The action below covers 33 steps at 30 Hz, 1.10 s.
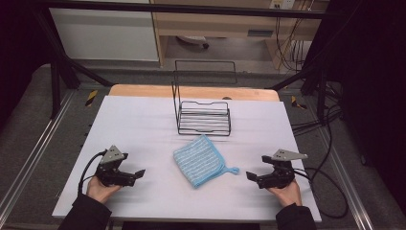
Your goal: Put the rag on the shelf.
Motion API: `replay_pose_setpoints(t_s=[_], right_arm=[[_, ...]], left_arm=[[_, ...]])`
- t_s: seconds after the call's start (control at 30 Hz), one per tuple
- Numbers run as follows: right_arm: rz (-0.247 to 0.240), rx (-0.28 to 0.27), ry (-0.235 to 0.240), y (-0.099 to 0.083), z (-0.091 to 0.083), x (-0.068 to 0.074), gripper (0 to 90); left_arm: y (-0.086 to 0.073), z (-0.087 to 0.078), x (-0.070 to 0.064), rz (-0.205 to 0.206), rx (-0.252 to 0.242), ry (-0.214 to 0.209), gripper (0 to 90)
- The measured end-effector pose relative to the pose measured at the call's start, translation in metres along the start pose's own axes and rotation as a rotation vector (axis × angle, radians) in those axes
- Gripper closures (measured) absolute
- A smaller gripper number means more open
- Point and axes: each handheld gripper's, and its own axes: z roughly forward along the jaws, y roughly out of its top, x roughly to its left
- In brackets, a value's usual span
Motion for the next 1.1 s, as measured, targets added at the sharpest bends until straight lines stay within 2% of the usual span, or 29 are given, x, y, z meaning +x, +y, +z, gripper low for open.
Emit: replay_pose_setpoints(t_s=[0.17, 0.33, 0.37, 0.4, 0.43, 0.47, 0.53, 0.57, 0.63, 0.67, 0.7, 0.73, 0.77, 0.8, 1.1], right_arm=[[-0.009, 0.011, 0.005, 0.003, 0.006, 0.006, 0.5], [0.000, 0.012, 0.003, 0.004, 0.009, 0.008, 0.5], [0.003, 0.010, 0.000, 0.004, 0.009, 0.008, 0.6], [0.006, 0.008, -0.002, 0.004, 0.009, 0.008, 0.5], [0.009, 0.005, -0.003, 0.004, 0.009, 0.008, 0.5], [0.010, 0.002, -0.003, 0.004, 0.009, 0.008, 0.5], [0.013, 0.000, -0.003, 0.004, 0.009, 0.008, 0.6], [0.015, 0.000, -0.003, 0.004, 0.009, 0.009, 0.5], [0.015, 0.001, -0.005, 0.004, 0.010, 0.009, 0.5], [0.015, 0.003, -0.005, 0.004, 0.010, 0.009, 0.5], [0.013, 0.006, -0.007, 0.004, 0.010, 0.008, 0.5], [0.012, 0.007, -0.008, 0.004, 0.010, 0.008, 0.6], [0.012, 0.008, -0.008, 0.004, 0.010, 0.008, 0.5], [0.011, 0.009, -0.008, 0.004, 0.010, 0.008, 0.5], [0.007, 0.021, -0.012, 0.004, 0.011, 0.009, 0.5]], left_arm=[[0.007, 0.004, -0.012, -0.003, 0.001, -0.016, 6.1], [0.017, 0.010, -0.029, 0.001, 0.001, -0.038, 8.8], [0.017, 0.010, -0.029, 0.001, 0.001, -0.038, 9.2], [0.022, 0.013, -0.036, 0.007, 0.002, -0.046, 9.7], [0.022, 0.013, -0.036, 0.007, 0.002, -0.046, 10.2], [0.028, 0.017, -0.045, 0.015, 0.009, -0.055, 10.9], [0.032, 0.021, -0.054, 0.024, 0.016, -0.067, 12.5], [0.032, 0.021, -0.054, 0.024, 0.016, -0.067, 13.4], [0.037, 0.029, -0.067, 0.038, 0.037, -0.079, 14.9], [0.037, 0.029, -0.067, 0.038, 0.037, -0.079, 15.2], [0.041, 0.035, -0.075, 0.053, 0.055, -0.085, 15.5], [0.041, 0.035, -0.075, 0.053, 0.055, -0.085, 15.9], [0.045, 0.041, -0.084, 0.061, 0.065, -0.090, 16.4], [0.045, 0.041, -0.084, 0.061, 0.065, -0.090, 16.9], [0.064, 0.067, -0.126, 0.064, 0.089, -0.128, 25.9]])
